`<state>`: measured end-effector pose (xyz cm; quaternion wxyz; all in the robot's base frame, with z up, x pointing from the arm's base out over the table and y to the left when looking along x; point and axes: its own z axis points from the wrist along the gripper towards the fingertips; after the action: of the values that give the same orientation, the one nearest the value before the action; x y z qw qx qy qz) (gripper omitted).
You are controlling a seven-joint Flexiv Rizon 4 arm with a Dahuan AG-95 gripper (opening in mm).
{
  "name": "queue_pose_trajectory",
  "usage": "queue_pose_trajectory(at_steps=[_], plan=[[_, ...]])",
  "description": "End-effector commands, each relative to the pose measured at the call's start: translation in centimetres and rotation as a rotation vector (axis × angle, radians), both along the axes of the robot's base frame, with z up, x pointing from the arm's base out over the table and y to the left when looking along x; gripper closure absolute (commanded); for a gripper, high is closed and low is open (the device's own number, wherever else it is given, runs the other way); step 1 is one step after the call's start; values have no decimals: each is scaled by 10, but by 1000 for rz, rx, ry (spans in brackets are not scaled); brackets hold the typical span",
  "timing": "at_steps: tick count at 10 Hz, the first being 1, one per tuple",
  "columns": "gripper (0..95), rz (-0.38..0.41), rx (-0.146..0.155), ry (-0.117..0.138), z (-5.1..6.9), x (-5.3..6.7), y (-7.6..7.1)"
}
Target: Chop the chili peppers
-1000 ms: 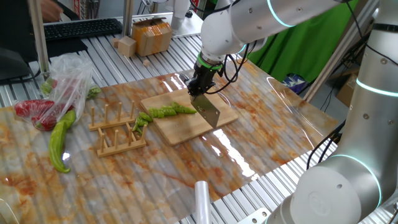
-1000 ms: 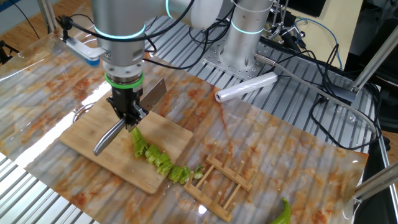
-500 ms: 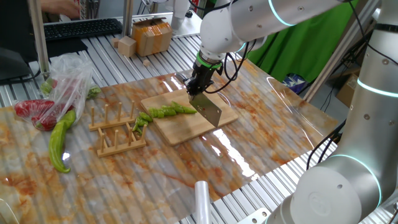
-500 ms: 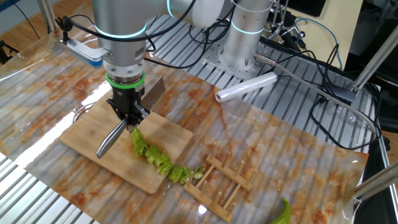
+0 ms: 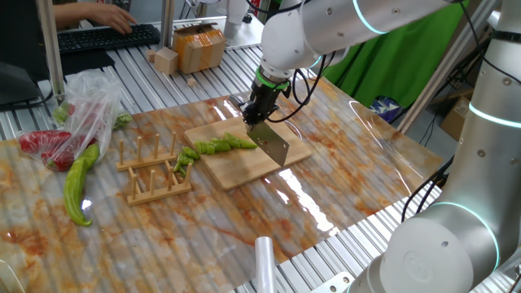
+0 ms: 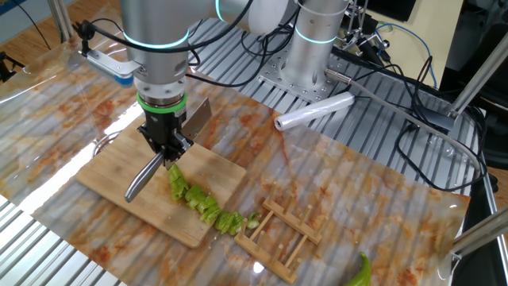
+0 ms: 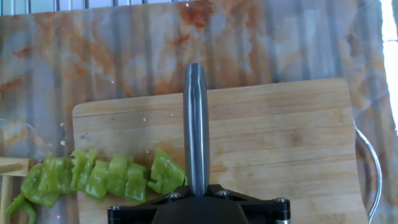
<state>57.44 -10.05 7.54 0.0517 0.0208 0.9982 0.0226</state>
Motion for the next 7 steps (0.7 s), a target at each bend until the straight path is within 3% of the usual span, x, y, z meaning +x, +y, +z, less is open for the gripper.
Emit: queue_pose_trajectory(at_steps=[1, 7], plan=[[950, -2, 2, 2, 1, 0, 0], [950, 7, 1, 2, 1, 0, 0]])
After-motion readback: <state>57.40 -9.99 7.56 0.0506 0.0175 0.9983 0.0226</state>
